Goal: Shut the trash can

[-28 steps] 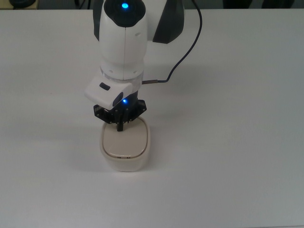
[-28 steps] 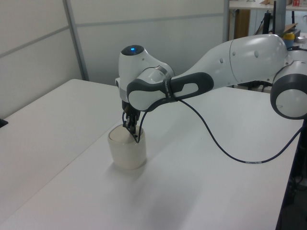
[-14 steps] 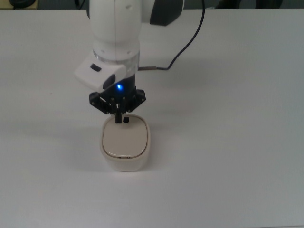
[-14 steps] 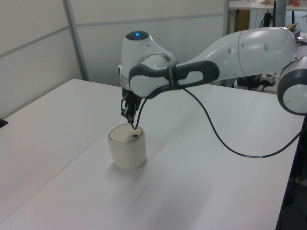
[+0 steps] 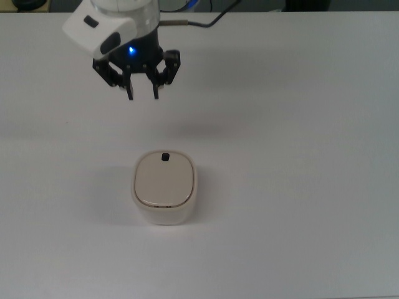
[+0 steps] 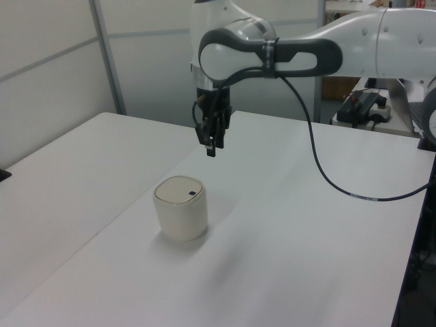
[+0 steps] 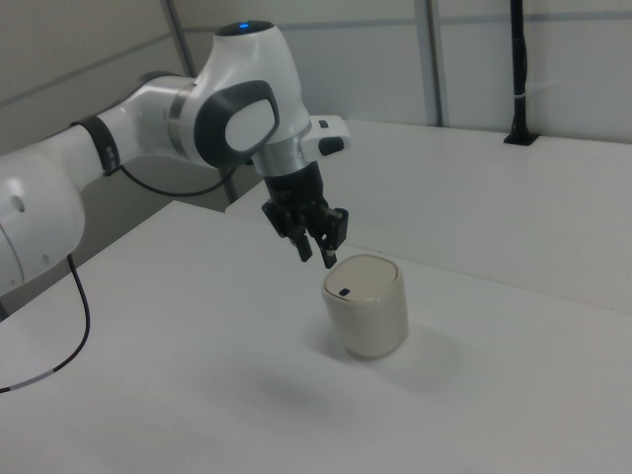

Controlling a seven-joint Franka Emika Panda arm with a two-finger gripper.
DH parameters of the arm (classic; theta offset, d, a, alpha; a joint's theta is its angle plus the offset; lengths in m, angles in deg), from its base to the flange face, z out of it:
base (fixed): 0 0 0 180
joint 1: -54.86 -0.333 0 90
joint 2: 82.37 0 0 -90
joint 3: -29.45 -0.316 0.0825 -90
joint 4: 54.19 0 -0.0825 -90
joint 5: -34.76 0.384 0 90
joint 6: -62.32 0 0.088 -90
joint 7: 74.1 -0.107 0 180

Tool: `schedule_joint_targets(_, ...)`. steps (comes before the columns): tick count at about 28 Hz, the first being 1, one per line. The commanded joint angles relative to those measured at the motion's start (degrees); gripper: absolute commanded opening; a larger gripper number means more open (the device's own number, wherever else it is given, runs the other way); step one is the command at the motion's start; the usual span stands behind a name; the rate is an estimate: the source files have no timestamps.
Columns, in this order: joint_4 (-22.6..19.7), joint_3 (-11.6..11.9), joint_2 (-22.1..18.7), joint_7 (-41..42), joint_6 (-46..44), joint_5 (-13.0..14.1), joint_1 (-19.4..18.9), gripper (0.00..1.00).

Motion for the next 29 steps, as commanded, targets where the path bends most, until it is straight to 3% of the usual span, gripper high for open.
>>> schedule_joint_targets(1, -0.60, 0.34, -1.95, -2.40, -5.08, 0.95, -0.30, 1.00)
schedule_joint_targets(29, -0.60, 0.43, -3.00, -4.60, -6.06, 0.51, -0.30, 1.00)
